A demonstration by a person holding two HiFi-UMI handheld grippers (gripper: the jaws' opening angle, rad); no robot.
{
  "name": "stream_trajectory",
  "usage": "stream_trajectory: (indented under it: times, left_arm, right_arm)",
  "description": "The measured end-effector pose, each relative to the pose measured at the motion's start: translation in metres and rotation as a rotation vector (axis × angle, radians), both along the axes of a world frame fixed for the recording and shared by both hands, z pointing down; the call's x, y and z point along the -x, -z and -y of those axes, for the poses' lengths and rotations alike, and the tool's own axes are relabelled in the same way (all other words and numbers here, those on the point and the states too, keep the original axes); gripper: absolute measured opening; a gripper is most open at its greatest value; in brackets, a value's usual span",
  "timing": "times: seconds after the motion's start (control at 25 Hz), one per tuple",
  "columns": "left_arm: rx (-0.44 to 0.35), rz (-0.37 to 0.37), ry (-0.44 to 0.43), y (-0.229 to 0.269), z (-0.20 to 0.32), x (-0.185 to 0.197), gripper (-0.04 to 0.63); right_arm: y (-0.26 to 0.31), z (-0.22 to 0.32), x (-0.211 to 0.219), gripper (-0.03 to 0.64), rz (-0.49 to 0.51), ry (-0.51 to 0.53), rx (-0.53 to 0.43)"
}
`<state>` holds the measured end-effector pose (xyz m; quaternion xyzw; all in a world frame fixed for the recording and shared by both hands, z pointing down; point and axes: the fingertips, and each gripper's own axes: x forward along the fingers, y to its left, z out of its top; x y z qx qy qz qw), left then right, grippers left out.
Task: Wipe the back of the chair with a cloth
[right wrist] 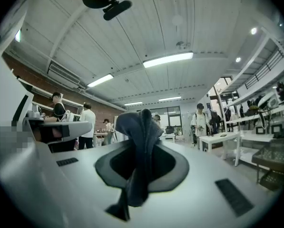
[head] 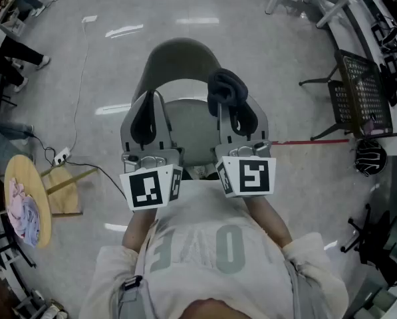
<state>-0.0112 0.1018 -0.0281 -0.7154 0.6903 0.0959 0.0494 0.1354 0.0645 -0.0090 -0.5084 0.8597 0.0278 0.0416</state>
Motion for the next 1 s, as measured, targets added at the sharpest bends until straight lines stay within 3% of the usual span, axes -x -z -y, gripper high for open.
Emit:
stream_trajectory:
  times: [0.68, 1.0]
  left_arm:
    - [0.012, 0.018, -0.018, 0.001, 0.005, -0.017, 0.015]
    - [0.003, 0.070, -0.047, -0.004, 0.013, -0.026, 0.015]
  right_arm:
    - [0.002, 0.000, 0.005, 0.059, -0.010, 0.054, -0.020]
    - [-0.015, 0.006, 0.006, 0.059, 0.014, 0.064, 0.043]
